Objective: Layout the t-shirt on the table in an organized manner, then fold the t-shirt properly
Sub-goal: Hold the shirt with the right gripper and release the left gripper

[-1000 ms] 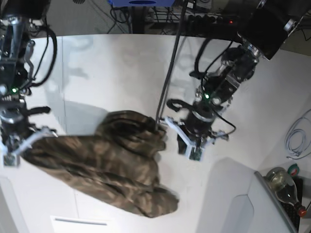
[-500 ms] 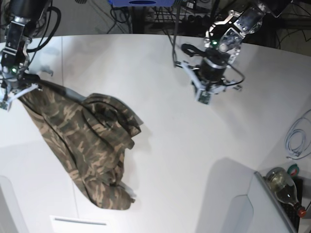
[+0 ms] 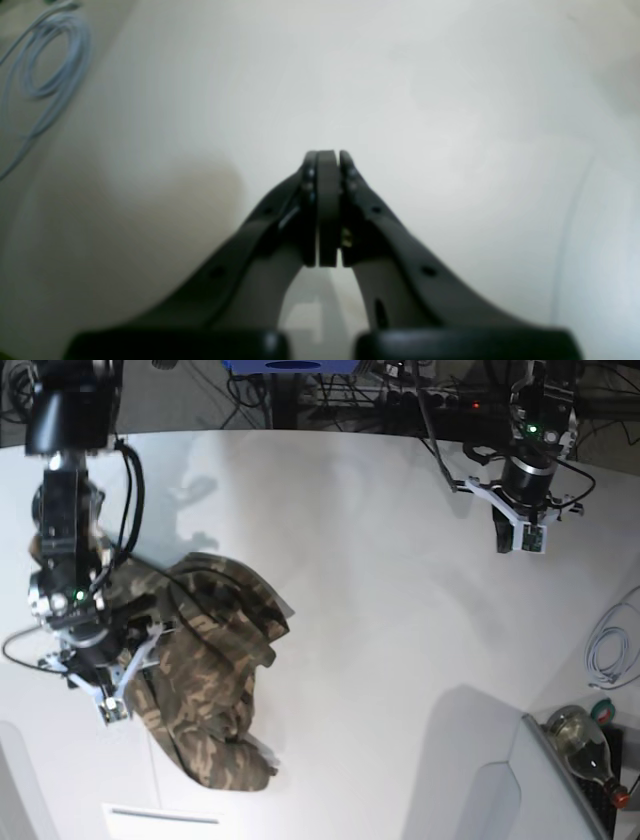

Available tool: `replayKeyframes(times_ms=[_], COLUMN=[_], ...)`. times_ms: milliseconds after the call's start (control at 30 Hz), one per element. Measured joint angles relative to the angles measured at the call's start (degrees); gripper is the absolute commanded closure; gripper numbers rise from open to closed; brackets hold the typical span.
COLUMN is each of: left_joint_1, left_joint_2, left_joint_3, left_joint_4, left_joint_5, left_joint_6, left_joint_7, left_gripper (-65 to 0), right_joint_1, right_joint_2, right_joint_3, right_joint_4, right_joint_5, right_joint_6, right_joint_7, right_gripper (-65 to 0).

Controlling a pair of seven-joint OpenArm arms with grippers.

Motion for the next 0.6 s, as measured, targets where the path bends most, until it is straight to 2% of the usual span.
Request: replayKeyframes(times_ms=[167,367,467,500,533,567,600], left_joint_1=[1.31,1.99,1.73,1.68,1.7,1.7,1.7], left_joint_2=[0.94,0.59,0.52,0.52,0.52,0.5,0.5], left_joint_3=[-1.81,-2.19,-2.1,-2.03,-1.95,-1.95,-1.95], left_joint_4=[0.04,-0.15,-0.15,-0.15,-0.15,-0.15,-0.17], left_joint_5=[0.09,0.24,0.24,0.24,0.24,0.24,0.26], left_joint_6=[-0.7,-0.44,-0.44,-0.46,-0.46,-0.44,-0.44], left_joint_7=[0.24,0.04,0.0,0.04,-0.04,0.04,0.04], left_gripper=[0.0,0.0,0.0,0.0,0.0,0.0,0.0], right_joint_1=[4.09,4.87,2.99,2.67,2.56,2.58,2.71], right_joint_2=[-0.55,-0.76,-2.45,-3.02,-3.43,-3.69,-3.69], right_joint_3=[0.24,-0.04,-0.04,-0.07,-0.31,-0.31,-0.31], right_joint_4=[-12.26,-13.05,-13.07,-13.25,-13.66,-13.81,-13.84], right_joint_5=[-0.33,-0.31,-0.33,-0.31,-0.28,-0.09,-0.07], right_joint_6=[0.07,0.44,0.42,0.42,0.44,0.44,0.44], right_joint_7=[-1.49,-0.72,-1.18,-1.36,-1.31,-1.31,-1.2], right_gripper=[-30.8,-30.5,-30.3,-28.8,-23.9,-16.8,-7.1])
